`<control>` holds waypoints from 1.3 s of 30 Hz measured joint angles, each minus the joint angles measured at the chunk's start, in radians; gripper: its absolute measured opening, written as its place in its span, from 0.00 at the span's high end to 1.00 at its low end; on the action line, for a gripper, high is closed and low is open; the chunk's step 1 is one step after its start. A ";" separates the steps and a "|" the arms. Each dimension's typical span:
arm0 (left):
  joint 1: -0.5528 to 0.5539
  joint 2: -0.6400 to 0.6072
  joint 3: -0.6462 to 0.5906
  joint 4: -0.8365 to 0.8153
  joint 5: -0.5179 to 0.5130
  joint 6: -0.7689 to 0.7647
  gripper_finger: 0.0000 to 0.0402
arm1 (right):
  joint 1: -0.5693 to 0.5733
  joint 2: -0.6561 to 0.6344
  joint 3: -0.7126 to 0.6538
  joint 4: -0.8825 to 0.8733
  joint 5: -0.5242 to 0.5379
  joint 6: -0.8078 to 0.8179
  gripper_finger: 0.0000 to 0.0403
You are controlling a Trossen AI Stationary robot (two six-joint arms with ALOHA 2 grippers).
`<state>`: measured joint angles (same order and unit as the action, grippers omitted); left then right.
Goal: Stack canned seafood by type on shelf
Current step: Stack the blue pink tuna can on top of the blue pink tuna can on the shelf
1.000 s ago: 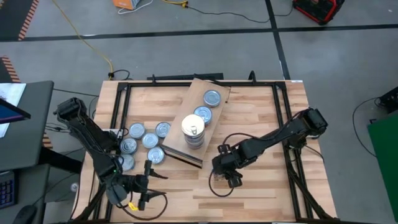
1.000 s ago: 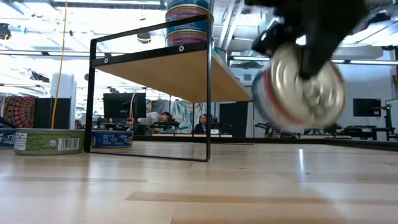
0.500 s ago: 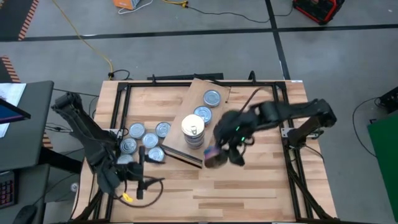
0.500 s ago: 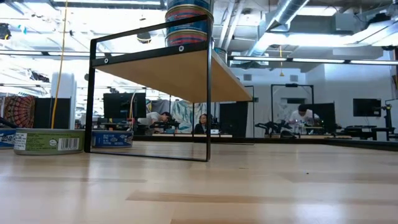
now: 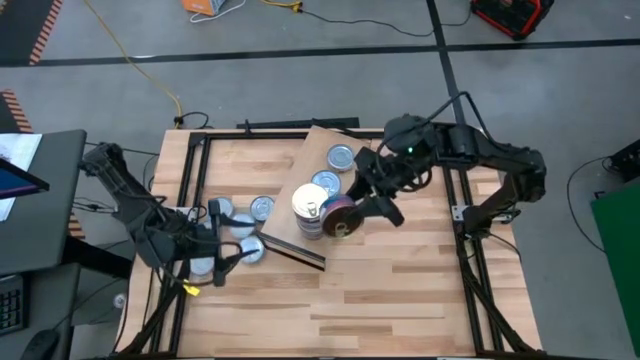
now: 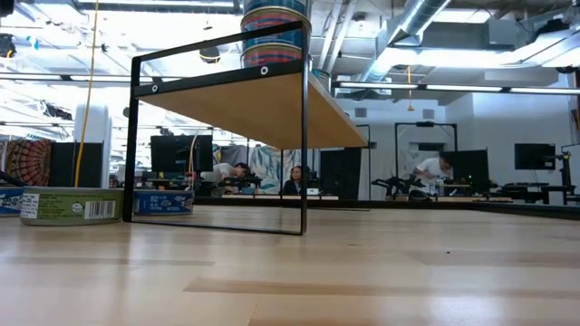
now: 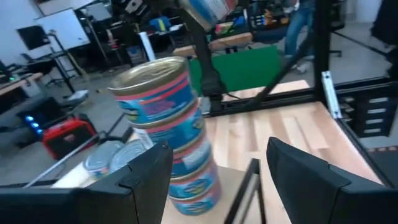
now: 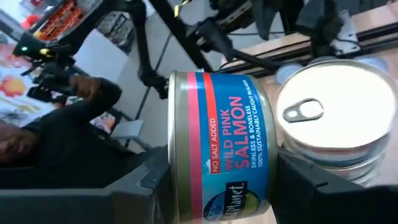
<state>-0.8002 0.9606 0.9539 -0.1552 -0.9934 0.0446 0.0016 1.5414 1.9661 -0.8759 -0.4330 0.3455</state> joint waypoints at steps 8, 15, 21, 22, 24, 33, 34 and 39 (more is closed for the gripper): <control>0.120 0.009 0.036 0.034 0.075 0.073 0.38 | -0.068 0.033 0.007 0.126 -0.083 0.059 0.46; 0.194 0.010 0.134 -0.064 0.176 0.043 0.38 | -0.126 0.093 0.007 0.145 -0.134 0.134 0.45; 0.206 0.023 0.140 -0.067 0.184 0.067 0.38 | -0.169 0.126 0.007 0.173 -0.152 0.136 0.45; 0.206 0.023 0.140 -0.066 0.185 0.067 0.38 | -0.176 0.127 0.008 0.186 -0.158 0.136 0.46; 0.208 0.028 0.140 -0.062 0.186 0.063 0.38 | -0.185 0.131 0.008 0.179 -0.171 0.136 0.46; 0.212 0.054 0.140 -0.064 0.207 0.065 0.38 | -0.188 0.168 0.007 0.184 -0.265 0.168 0.45; 0.212 0.056 0.140 -0.065 0.207 0.065 0.38 | -0.188 0.176 0.008 0.189 -0.273 0.175 0.45; 0.213 0.055 0.140 -0.062 0.204 0.064 0.38 | -0.201 0.181 0.008 0.181 -0.308 0.190 0.45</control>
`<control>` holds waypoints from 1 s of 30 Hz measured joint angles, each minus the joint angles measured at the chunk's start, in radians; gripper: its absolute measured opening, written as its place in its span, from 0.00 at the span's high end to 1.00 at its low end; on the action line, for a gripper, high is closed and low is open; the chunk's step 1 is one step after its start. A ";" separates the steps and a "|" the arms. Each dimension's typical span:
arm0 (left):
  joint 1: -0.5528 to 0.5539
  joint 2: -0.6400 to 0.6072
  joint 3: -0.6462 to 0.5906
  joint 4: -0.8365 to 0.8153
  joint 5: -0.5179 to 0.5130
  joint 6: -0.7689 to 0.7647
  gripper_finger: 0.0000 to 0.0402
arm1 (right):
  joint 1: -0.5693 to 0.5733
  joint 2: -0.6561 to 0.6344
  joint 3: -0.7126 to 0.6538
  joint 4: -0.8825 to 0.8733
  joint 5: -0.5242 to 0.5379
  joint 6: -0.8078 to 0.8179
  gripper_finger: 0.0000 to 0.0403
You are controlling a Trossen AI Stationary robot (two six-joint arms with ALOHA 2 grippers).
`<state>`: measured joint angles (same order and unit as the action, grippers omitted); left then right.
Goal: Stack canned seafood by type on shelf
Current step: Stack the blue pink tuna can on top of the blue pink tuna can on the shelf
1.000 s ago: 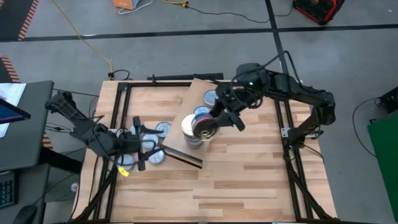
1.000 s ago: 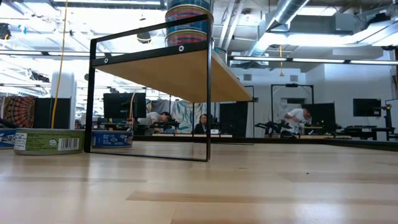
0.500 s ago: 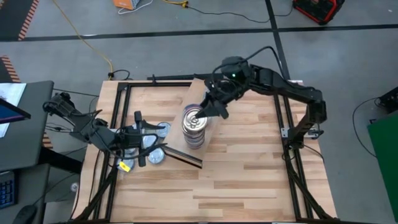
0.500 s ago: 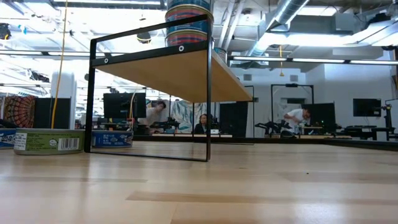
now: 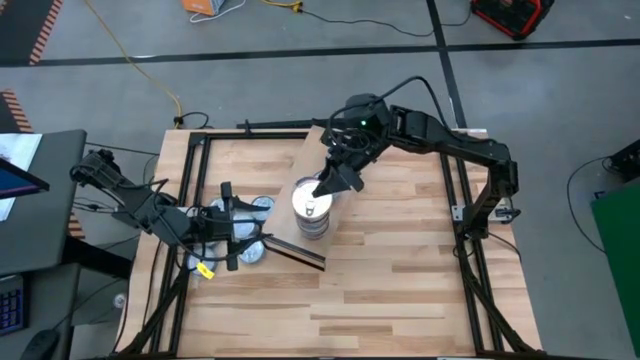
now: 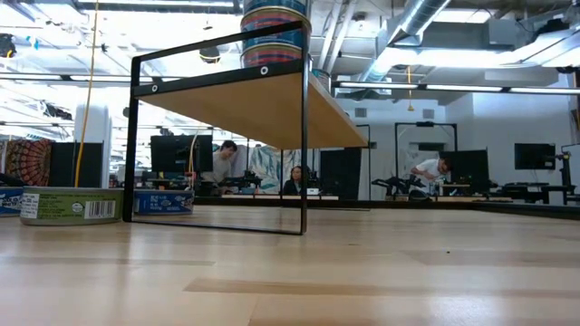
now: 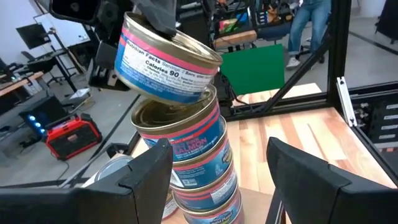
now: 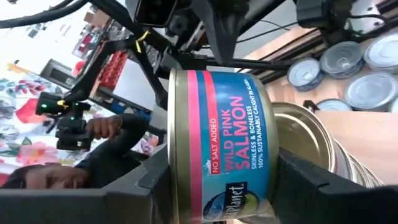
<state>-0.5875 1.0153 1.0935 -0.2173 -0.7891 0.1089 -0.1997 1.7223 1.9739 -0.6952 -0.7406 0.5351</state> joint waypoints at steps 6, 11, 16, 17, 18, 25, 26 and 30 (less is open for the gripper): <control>0.000 0.001 0.000 0.014 0.027 0.029 0.38 | -0.017 0.000 0.000 -0.009 -0.003 0.056 0.44; 0.000 0.001 0.000 0.045 0.052 0.071 0.38 | -0.018 0.000 0.000 -0.037 0.002 0.067 0.40; 0.000 0.001 0.000 0.079 0.058 0.098 0.38 | -0.010 0.000 0.000 -0.042 0.009 0.092 0.34; 0.000 0.001 0.000 0.086 0.058 0.104 0.38 | -0.010 0.000 0.000 -0.042 0.009 0.095 0.33; 0.000 0.001 0.000 0.096 0.058 0.112 0.38 | -0.009 0.000 0.000 -0.045 0.009 0.098 0.32; 0.002 0.001 0.000 0.128 0.057 0.150 0.38 | 0.001 0.000 0.000 -0.066 0.008 0.110 0.31; 0.007 0.001 0.000 0.129 0.060 0.145 0.38 | 0.002 0.000 0.000 -0.066 0.008 0.112 0.31; 0.035 0.001 0.000 0.114 0.113 0.097 0.38 | 0.001 0.000 0.000 -0.067 0.008 0.125 0.31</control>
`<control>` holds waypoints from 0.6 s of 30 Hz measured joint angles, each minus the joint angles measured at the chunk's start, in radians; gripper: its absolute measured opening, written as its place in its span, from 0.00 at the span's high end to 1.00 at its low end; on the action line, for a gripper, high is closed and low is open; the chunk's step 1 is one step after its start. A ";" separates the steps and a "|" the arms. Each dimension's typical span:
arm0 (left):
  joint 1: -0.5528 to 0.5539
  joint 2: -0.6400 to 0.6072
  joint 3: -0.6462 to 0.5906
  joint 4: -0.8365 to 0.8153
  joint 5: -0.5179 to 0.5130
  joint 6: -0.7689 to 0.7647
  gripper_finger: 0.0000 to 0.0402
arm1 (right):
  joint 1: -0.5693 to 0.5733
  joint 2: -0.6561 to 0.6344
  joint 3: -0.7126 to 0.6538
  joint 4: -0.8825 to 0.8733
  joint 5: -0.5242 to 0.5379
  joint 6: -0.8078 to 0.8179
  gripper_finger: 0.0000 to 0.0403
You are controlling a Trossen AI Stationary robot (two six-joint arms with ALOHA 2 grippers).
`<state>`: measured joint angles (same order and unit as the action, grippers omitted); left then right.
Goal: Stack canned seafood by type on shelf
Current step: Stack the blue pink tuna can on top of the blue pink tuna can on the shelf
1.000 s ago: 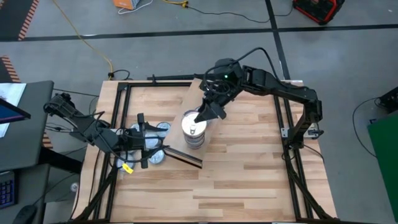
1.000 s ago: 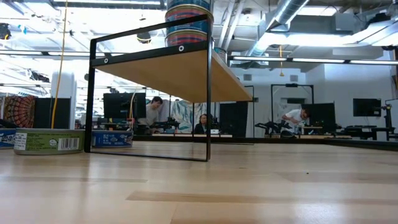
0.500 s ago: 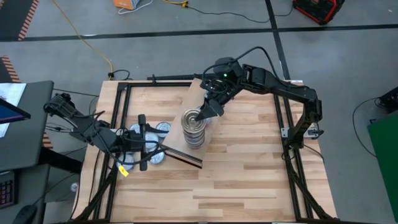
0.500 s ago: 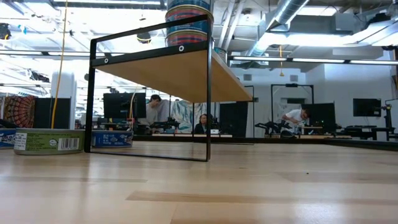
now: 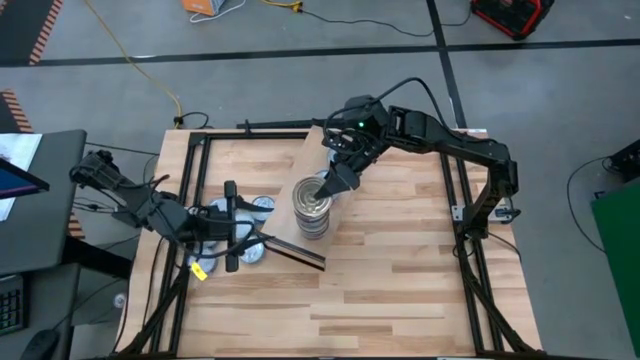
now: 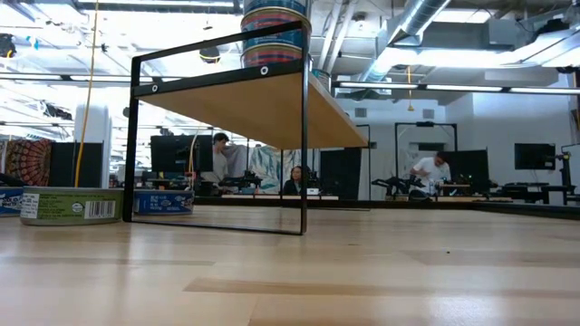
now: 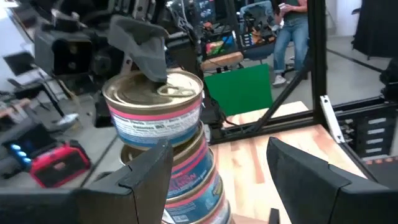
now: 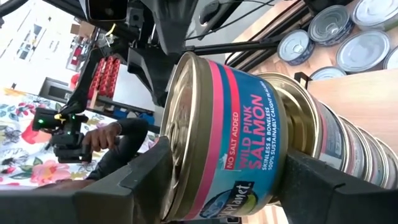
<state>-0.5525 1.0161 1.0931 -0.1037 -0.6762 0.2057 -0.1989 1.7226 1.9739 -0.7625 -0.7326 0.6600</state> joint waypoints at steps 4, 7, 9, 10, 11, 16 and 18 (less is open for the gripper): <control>0.026 0.000 0.000 -0.019 0.062 -0.032 0.38 | 0.000 -0.005 0.000 0.000 0.000 0.020 0.31; 0.043 0.000 0.000 -0.018 0.098 -0.031 0.38 | 0.000 -0.008 0.000 0.008 0.000 0.020 0.30; 0.058 0.000 0.000 -0.017 0.120 -0.031 0.38 | 0.000 -0.008 0.000 0.016 0.000 0.024 0.28; 0.066 0.000 0.000 -0.014 0.127 -0.031 0.38 | 0.000 -0.008 0.000 0.018 0.000 0.029 0.26; 0.076 0.000 0.000 -0.008 0.132 -0.031 0.38 | 0.000 -0.008 0.000 0.018 0.000 0.034 0.25; 0.113 0.000 0.000 0.072 0.151 0.022 0.38 | 0.003 -0.008 0.000 0.016 0.000 0.040 0.19; 0.123 0.000 0.004 0.095 0.151 0.042 0.38 | 0.007 -0.008 0.000 0.014 0.000 0.043 0.18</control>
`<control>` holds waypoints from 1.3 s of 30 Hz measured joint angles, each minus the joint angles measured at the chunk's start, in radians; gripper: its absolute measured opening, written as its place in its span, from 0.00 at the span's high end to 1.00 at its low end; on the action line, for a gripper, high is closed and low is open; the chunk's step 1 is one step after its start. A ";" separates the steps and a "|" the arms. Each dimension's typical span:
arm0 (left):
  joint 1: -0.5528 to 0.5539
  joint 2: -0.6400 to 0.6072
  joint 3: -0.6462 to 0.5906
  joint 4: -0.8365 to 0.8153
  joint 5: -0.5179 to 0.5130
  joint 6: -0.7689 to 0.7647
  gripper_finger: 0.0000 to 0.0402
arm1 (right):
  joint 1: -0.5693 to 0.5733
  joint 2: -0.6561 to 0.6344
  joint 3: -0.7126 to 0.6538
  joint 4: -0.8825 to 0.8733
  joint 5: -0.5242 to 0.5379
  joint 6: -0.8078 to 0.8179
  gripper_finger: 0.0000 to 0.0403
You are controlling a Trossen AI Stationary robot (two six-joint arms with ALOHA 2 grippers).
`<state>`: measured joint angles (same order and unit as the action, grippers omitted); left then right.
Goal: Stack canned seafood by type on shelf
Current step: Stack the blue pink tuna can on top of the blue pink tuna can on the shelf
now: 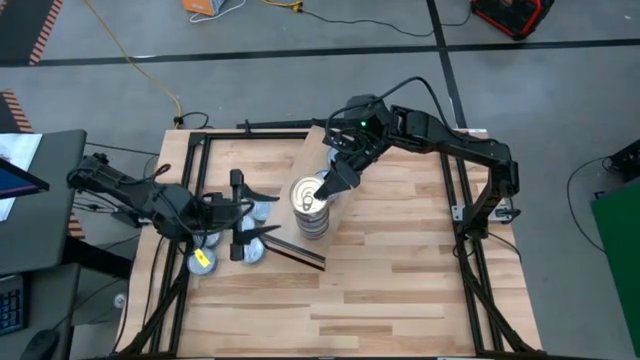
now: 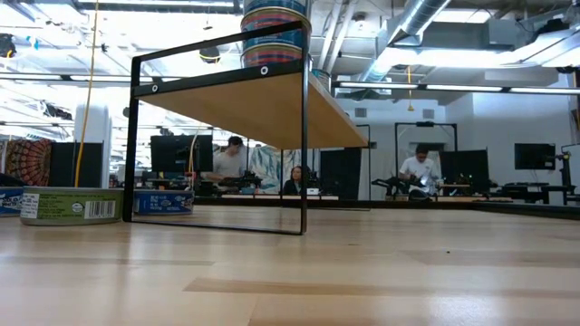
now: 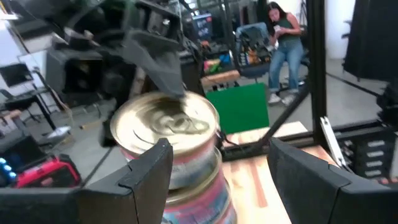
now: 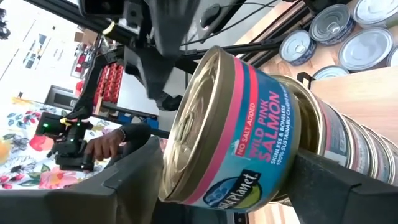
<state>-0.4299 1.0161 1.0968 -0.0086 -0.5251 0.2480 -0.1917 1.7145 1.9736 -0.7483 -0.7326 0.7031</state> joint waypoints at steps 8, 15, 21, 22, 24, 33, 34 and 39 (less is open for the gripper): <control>0.024 0.000 0.020 -0.021 0.024 -0.052 0.38 | 0.014 0.000 0.000 -0.004 -0.027 0.047 0.18; 0.031 0.022 0.020 -0.037 0.024 -0.070 0.38 | 0.013 -0.001 0.000 -0.076 -0.027 0.049 0.18; 0.043 0.074 0.020 -0.037 0.055 -0.043 0.38 | 0.013 -0.014 0.000 -0.089 -0.026 0.050 0.18; 0.044 0.083 0.020 -0.034 0.054 -0.031 0.38 | 0.013 -0.018 0.000 -0.087 -0.026 0.052 0.18; 0.044 0.100 0.020 -0.019 0.053 -0.012 0.38 | 0.013 -0.022 0.000 -0.094 -0.025 0.052 0.18; 0.045 0.113 0.069 -0.008 0.042 -0.031 0.38 | 0.013 -0.030 0.000 -0.121 -0.004 0.083 0.18; 0.045 0.114 0.075 -0.013 0.041 -0.032 0.38 | 0.013 -0.030 0.000 -0.121 -0.004 0.086 0.18; 0.045 0.116 0.086 -0.026 0.041 -0.033 0.38 | 0.013 -0.030 0.000 -0.121 -0.003 0.093 0.18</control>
<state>-0.3851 1.1320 1.1828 -0.0345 -0.4839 0.2146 -0.1791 1.6848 1.9736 -0.8688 -0.7353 0.7966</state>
